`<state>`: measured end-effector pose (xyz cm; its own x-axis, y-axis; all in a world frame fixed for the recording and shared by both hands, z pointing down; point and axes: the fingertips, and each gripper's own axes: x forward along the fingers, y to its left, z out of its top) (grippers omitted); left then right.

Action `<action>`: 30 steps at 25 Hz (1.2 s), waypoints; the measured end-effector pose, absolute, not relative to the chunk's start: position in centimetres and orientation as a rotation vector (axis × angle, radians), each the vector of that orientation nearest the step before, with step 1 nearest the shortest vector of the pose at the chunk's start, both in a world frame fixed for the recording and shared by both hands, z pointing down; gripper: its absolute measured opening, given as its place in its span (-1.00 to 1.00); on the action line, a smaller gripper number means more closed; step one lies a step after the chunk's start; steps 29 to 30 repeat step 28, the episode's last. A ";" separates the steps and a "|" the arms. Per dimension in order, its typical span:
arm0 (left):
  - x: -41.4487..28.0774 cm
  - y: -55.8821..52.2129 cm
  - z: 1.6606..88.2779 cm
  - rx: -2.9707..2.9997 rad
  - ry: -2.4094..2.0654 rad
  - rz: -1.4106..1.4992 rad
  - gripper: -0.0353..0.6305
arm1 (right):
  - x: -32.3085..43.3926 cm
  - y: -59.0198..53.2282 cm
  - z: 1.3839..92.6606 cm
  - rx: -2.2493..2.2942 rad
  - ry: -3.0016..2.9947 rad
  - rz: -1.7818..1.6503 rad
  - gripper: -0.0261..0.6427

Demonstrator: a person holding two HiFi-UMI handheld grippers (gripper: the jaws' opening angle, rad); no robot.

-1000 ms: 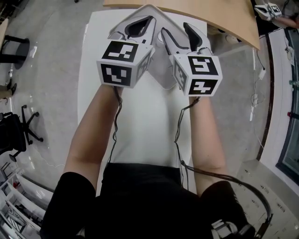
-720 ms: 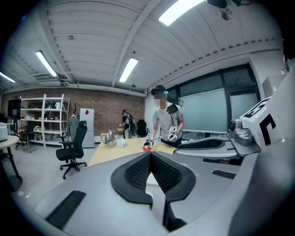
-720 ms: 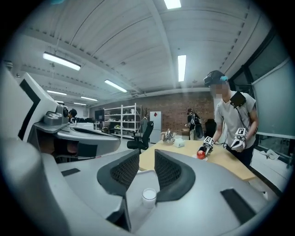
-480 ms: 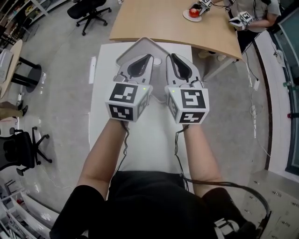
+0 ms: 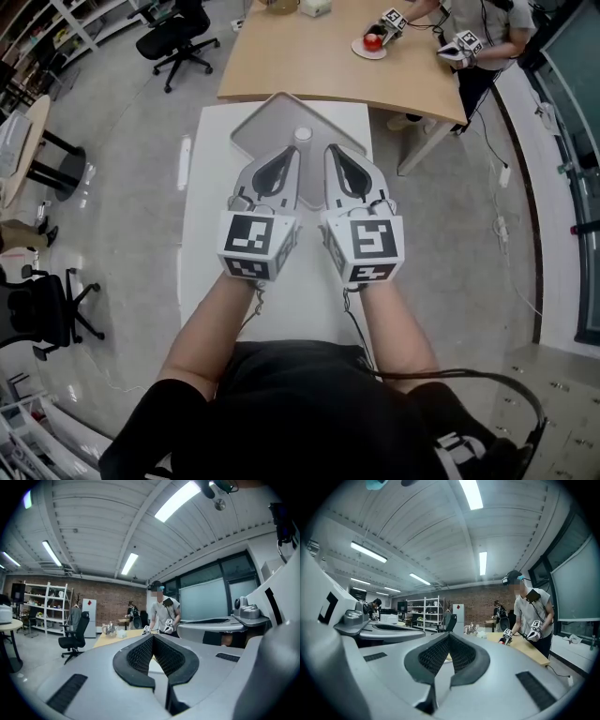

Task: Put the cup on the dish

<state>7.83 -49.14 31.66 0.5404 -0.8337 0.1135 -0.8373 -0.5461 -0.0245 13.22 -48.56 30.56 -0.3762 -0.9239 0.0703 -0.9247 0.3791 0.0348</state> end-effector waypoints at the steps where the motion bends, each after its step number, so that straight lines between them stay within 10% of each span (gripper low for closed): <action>1: 7.8 -48.5 31.5 2.728 -1.492 0.172 -0.87 | 13.3 -47.9 30.5 1.705 -2.547 0.017 -0.88; 30: 2.5 -38.6 29.2 2.816 -1.382 0.085 -0.87 | 6.4 -37.5 27.6 1.815 -2.511 -0.011 -0.89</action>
